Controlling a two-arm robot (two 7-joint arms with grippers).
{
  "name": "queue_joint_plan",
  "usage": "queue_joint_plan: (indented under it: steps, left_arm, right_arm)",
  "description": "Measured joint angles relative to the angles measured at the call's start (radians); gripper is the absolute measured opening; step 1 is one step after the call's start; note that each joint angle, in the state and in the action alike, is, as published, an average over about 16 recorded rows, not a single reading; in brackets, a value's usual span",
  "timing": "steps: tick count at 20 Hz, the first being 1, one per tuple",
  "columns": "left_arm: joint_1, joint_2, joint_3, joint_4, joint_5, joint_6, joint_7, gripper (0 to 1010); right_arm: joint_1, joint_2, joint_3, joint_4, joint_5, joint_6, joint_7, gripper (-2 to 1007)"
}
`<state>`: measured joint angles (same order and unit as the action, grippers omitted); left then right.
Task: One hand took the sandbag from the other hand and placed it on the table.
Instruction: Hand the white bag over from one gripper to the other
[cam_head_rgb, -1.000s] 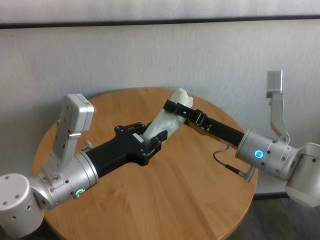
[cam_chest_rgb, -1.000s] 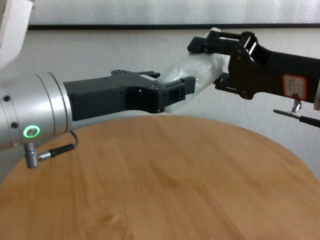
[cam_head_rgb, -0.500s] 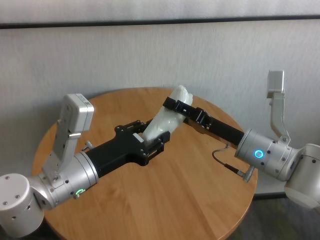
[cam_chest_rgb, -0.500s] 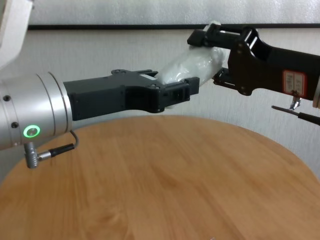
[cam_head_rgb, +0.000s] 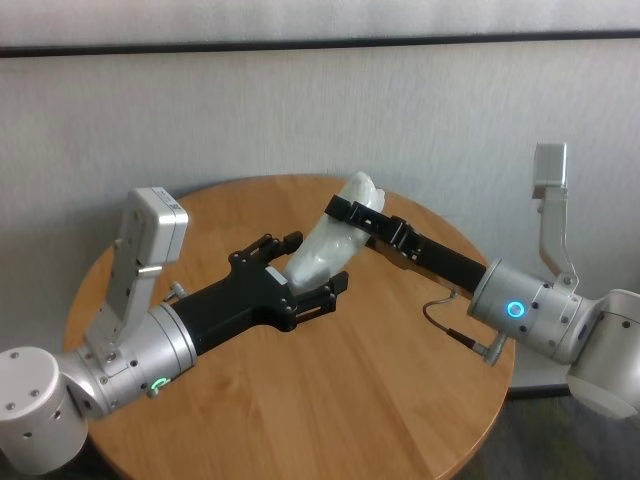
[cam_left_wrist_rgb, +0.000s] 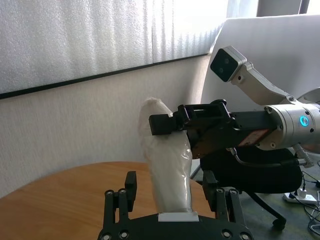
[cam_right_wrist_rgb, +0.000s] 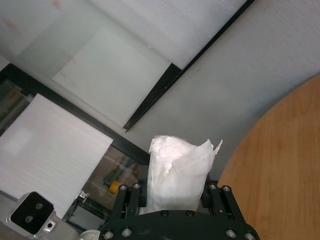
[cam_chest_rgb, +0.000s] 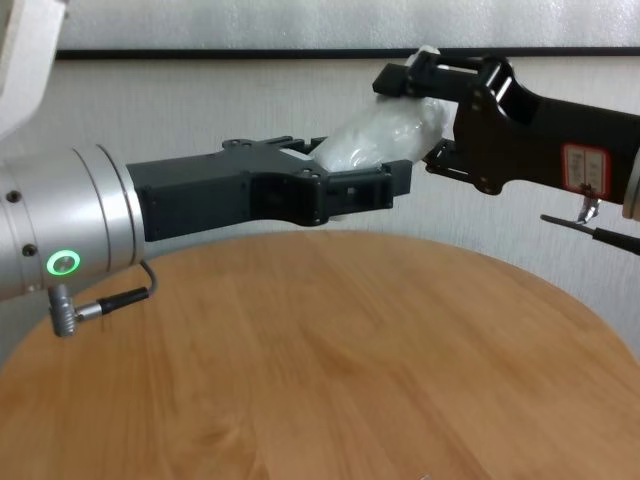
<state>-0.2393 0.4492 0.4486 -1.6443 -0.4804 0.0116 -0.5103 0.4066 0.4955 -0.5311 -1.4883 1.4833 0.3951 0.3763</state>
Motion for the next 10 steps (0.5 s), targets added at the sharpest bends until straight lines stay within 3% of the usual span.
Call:
queue_joint_plan:
  steps: [10]
  left_arm:
    - [0.001,0.001,-0.001,-0.002,0.001,0.001,0.007,988]
  right_arm:
    - [0.014,0.012,-0.021,0.005,0.017,-0.016,-0.008,568]
